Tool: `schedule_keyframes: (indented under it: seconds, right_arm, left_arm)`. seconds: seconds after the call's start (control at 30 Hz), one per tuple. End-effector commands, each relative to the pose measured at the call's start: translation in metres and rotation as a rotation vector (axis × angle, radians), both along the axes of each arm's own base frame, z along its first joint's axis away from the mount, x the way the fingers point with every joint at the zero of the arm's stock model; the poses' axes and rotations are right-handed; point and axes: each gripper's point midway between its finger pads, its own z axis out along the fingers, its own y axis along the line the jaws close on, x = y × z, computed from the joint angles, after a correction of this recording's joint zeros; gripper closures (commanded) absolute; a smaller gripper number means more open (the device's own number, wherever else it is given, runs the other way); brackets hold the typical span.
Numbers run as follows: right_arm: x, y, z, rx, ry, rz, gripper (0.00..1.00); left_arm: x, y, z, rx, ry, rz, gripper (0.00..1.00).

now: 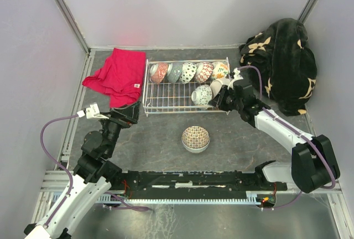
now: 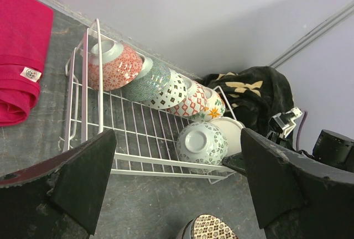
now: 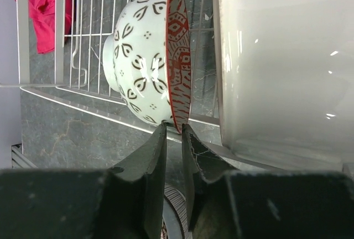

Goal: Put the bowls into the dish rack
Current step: Turn the bowl upside down on the dish rack.

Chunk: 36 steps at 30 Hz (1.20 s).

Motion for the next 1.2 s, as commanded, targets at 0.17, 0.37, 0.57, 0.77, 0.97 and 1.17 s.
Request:
schedule_keyframes:
  seconds: [0.17, 0.37, 0.57, 0.77, 0.97, 1.17]
  right_arm:
    - [-0.01, -0.007, -0.002, -0.027, 0.031, -0.01, 0.74]
    - [-0.015, -0.009, 0.006, -0.021, 0.014, -0.009, 0.74]
    - [-0.025, -0.013, 0.013, -0.013, -0.003, -0.008, 0.73]
    - [-0.038, -0.009, 0.039, 0.029, -0.074, 0.046, 0.64]
    - [-0.047, -0.006, 0.062, 0.043, -0.171, 0.121, 0.5]
    - [-0.049, -0.001, 0.066, 0.061, -0.191, 0.152, 0.32]
  left_arm:
    - [-0.001, -0.001, 0.018, -0.013, -0.05, -0.009, 0.01]
    - [-0.001, -0.001, 0.018, -0.013, -0.05, -0.008, 0.01]
    - [-0.001, -0.001, 0.017, -0.011, -0.048, -0.009, 0.01]
    - [-0.001, -0.001, 0.016, -0.01, -0.047, -0.007, 0.01]
    - [-0.001, -0.002, 0.018, -0.009, -0.051, -0.011, 0.01]
    - [-0.002, -0.003, 0.02, -0.011, -0.055, -0.022, 0.01]
